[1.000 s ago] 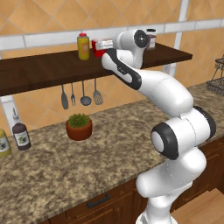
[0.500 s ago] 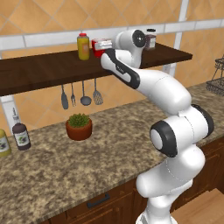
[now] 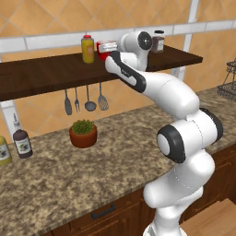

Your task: Gather all objects into one cabinet and sort the glasses and bowls to opposite sides.

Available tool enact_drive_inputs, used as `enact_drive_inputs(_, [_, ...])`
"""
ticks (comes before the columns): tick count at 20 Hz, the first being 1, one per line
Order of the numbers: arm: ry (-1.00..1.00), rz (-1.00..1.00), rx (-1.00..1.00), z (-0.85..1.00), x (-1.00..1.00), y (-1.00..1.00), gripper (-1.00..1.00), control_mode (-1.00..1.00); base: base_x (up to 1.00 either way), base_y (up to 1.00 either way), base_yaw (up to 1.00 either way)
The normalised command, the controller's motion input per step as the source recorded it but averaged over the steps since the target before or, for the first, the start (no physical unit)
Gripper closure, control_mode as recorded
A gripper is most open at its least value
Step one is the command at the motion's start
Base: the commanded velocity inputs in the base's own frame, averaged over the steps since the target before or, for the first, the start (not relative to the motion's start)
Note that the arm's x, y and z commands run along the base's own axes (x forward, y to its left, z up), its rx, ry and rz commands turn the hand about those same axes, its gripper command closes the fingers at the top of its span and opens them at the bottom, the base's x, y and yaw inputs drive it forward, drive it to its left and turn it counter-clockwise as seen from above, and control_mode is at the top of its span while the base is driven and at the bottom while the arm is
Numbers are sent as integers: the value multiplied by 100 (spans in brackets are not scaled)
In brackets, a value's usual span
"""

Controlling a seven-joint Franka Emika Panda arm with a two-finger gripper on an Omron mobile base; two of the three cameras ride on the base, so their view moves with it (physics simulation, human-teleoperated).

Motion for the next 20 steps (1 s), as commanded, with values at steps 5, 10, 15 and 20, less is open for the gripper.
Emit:
enact_drive_inputs(5, [0, 0, 0, 0, 10, 5, -100, -100, 0, 0, 0])
enact_drive_inputs(10, [0, 0, 0, -4, 8, 12, -100, -100, 0, 0, 0])
enact_drive_inputs(15, [3, 0, 0, -12, 2, 15, 100, -100, 0, 0, 0])
enact_drive_inputs(20, [0, 0, 4, 0, 0, 0, 100, -100, 0, 0, 0])
